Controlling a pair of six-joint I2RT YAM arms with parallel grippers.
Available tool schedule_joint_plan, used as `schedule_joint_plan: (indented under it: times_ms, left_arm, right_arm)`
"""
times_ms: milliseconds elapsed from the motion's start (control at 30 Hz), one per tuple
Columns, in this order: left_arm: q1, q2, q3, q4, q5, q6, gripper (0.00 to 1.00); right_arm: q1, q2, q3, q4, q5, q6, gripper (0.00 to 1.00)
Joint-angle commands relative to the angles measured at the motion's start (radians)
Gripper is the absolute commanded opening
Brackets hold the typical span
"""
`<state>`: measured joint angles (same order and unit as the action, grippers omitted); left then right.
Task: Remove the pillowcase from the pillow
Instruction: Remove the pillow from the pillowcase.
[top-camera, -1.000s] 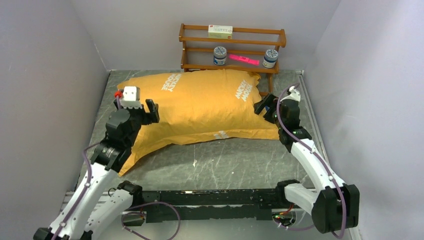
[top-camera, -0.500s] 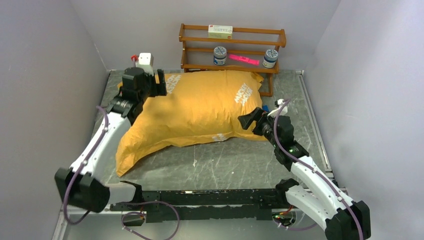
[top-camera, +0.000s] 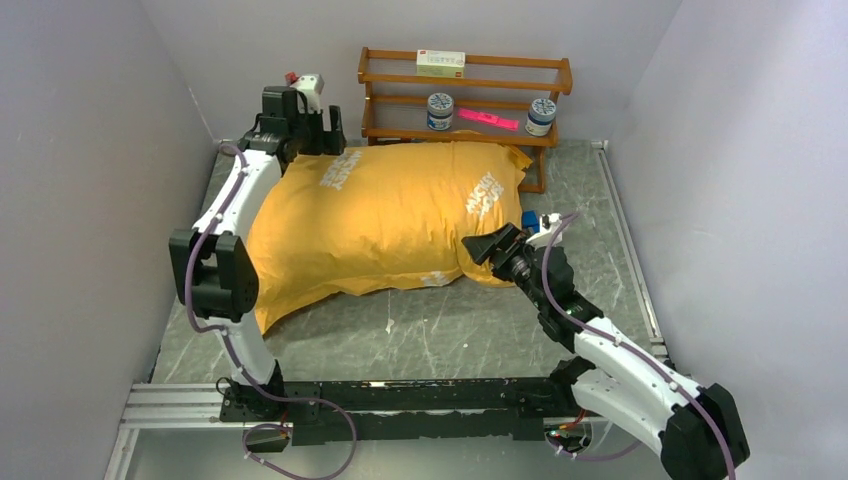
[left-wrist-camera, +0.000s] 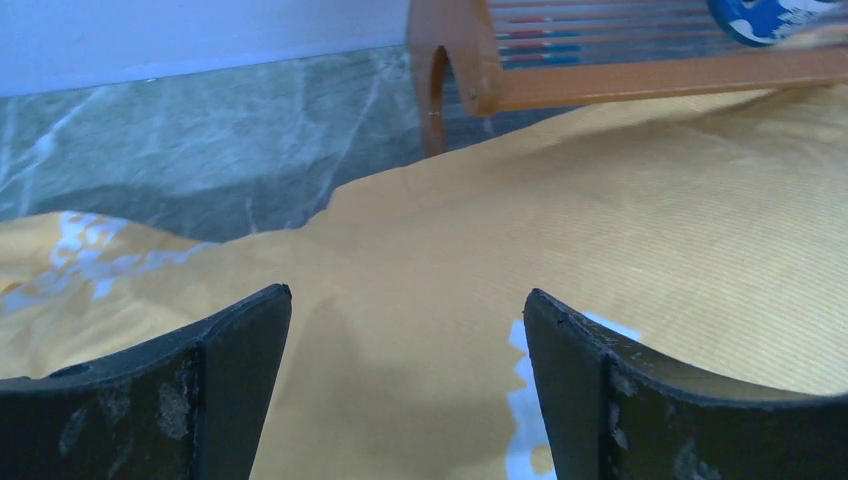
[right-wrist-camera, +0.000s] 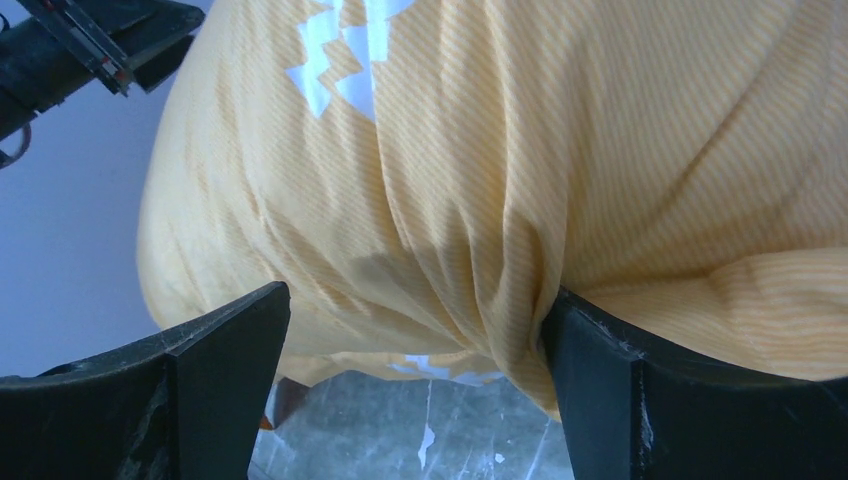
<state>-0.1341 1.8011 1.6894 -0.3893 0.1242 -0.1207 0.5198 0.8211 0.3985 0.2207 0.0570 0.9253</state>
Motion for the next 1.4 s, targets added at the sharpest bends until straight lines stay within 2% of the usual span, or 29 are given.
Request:
schedule_joint_plan:
  times_ms: [0, 100, 233, 400, 500, 633, 833, 1067, 1367]
  left_arm:
    - [0.007, 0.068, 0.106, -0.068, 0.202, 0.079, 0.92]
    - [0.007, 0.096, 0.085, -0.101, 0.301, 0.104, 0.94]
    - [0.007, 0.067, -0.020, -0.103, 0.411, 0.134, 0.95]
    - [0.005, -0.010, -0.167, -0.110, 0.610, 0.142, 0.88]
    - [0.001, -0.085, -0.266, -0.093, 0.689, 0.128, 0.84]
    - [-0.005, -0.205, -0.369, -0.070, 0.704, 0.083, 0.82]
    - [-0.030, -0.348, -0.518, -0.023, 0.738, 0.020, 0.80]
    - [-0.097, -0.499, -0.641, -0.002, 0.745, -0.047, 0.80]
    - [-0.154, -0.607, -0.628, 0.000, 0.727, -0.140, 0.81]
  right_arm:
    - [0.034, 0.075, 0.026, 0.087, -0.068, 0.045, 0.98]
    - [0.033, 0.124, 0.042, 0.106, -0.059, 0.008, 0.98]
    - [0.032, 0.197, 0.068, 0.139, -0.058, -0.078, 0.96]
    - [0.031, 0.300, 0.109, 0.175, -0.087, -0.157, 0.84]
    - [0.029, 0.329, 0.136, 0.187, -0.095, -0.204, 0.66]
    - [0.031, 0.337, 0.211, 0.155, -0.080, -0.286, 0.36]
    - [0.029, 0.309, 0.311, 0.095, -0.015, -0.443, 0.00]
    - [-0.003, 0.288, 0.411, 0.066, 0.034, -0.607, 0.00]
    - [-0.149, 0.339, 0.576, -0.016, -0.052, -0.613, 0.00]
